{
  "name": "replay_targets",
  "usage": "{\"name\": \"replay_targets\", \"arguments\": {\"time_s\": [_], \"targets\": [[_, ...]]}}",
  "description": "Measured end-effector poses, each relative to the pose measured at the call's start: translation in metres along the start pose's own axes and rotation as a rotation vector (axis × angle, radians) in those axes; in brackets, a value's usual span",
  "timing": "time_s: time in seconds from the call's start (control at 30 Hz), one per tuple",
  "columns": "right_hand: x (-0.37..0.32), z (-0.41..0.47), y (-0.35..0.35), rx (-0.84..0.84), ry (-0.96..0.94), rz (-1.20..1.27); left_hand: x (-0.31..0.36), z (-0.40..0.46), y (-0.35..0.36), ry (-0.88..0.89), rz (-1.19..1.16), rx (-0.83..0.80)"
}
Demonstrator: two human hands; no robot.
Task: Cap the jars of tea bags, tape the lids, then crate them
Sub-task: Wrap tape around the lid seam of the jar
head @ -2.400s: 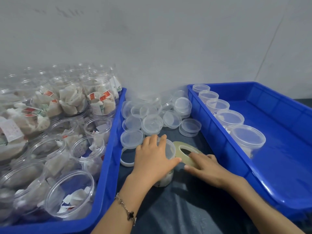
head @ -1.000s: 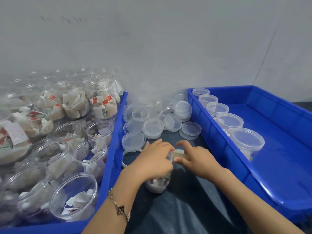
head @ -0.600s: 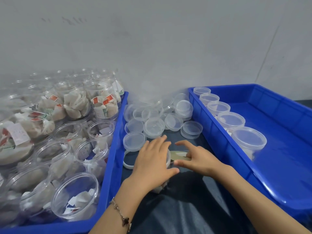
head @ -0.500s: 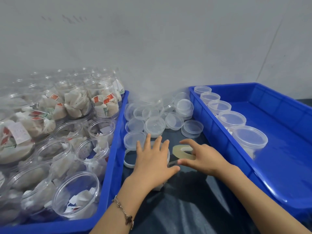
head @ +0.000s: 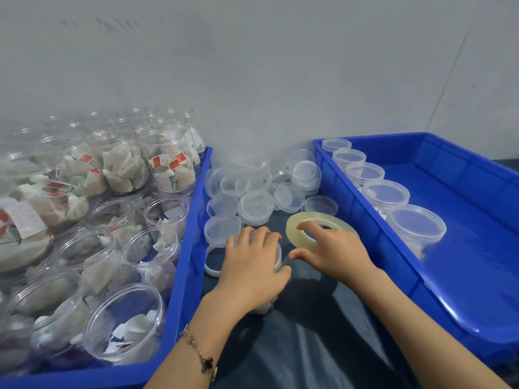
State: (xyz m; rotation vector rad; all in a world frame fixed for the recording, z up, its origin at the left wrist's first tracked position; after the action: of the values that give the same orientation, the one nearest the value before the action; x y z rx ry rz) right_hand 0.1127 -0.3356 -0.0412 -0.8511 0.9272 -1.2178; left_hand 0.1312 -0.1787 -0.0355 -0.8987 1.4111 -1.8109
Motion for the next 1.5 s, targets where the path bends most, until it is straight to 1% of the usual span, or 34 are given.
{"name": "replay_targets", "arguments": {"time_s": [0.1, 0.27, 0.33, 0.47, 0.57, 0.7, 0.87, 1.0, 1.17, 1.43, 1.5], "targets": [[-0.005, 0.004, 0.005, 0.055, 0.008, 0.019, 0.001, 0.000, 0.000, -0.007, 0.026, 0.033], [-0.003, 0.007, 0.016, -0.055, 0.059, 0.094, 0.002, 0.001, 0.001, -0.033, 0.004, 0.051], [-0.002, 0.003, 0.016, -0.071, 0.057, 0.104, 0.002, 0.001, 0.001, -0.061, 0.004, 0.051], [-0.001, -0.006, 0.010, -0.026, 0.038, 0.072, 0.003, 0.003, 0.002, -0.096, 0.027, 0.036], [-0.011, -0.007, 0.004, 0.075, 0.025, 0.074, 0.004, 0.004, 0.001, -0.109, 0.045, 0.044], [-0.014, -0.005, 0.014, 0.010, 0.141, 0.160, 0.004, 0.003, -0.001, -0.137, 0.065, 0.075], [-0.011, -0.006, 0.019, 0.044, 0.229, 0.289, 0.006, 0.005, -0.001, -0.169, 0.055, 0.088], [-0.011, -0.003, 0.026, 0.033, 0.281, 0.354, 0.005, 0.006, -0.003, -0.219, -0.015, 0.131], [-0.011, 0.007, 0.027, 0.012, 0.289, 0.330, 0.004, 0.007, -0.005, -0.266, -0.053, 0.169], [-0.012, 0.022, 0.032, -0.040, 0.310, 0.273, 0.002, 0.010, -0.005, -0.312, -0.061, 0.167], [-0.007, 0.030, 0.036, -0.045, 0.373, 0.284, 0.010, 0.005, -0.009, -0.292, -0.042, 0.200]]}}
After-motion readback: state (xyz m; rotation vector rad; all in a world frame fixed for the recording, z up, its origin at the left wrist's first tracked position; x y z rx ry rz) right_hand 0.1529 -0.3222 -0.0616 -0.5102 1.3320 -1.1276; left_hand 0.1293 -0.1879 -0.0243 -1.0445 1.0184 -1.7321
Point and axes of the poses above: each hand's wrist, its own z-axis towards the middle knuckle, its own y-axis out of the palm, x = y × z, the point moved 5 cm from there along z, towards the middle knuckle, and after that the axes turned 3 degrees about -y, right-handed, at the moved point
